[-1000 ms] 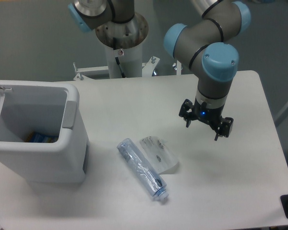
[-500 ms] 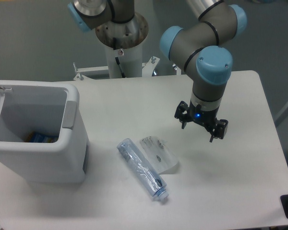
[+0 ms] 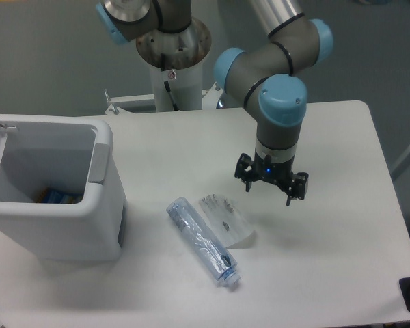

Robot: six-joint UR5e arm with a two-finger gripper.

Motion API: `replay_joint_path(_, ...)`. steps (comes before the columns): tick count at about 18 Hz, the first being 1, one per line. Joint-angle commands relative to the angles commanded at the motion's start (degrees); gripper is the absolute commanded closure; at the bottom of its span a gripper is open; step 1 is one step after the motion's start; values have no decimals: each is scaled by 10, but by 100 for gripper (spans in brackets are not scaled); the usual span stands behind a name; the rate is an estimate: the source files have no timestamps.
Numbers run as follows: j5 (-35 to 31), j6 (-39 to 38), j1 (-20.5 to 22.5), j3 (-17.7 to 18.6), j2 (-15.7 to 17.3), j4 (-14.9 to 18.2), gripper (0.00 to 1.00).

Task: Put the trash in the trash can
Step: 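Move the gripper over the crumpled clear plastic bag and lower it, then close the gripper on the plastic bag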

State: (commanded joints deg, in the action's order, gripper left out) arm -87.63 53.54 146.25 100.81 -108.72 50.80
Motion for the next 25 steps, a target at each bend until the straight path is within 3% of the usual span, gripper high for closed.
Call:
replay_joint_path(6,1,-80,-31,4,-16,0,0)
replay_joint_path(14,-4,-110,-54,9,-50,-7,0)
replay_joint_path(17,-7,-113,-55,9,-55,-7,38)
replay_joint_path(19,-18,-121,-61,8,-60,-6,58)
replay_joint_path(23,-22,-135,-62,7,-61,-6,73)
replay_joint_path(25,-22,-135,-62,5,-56,-3,91)
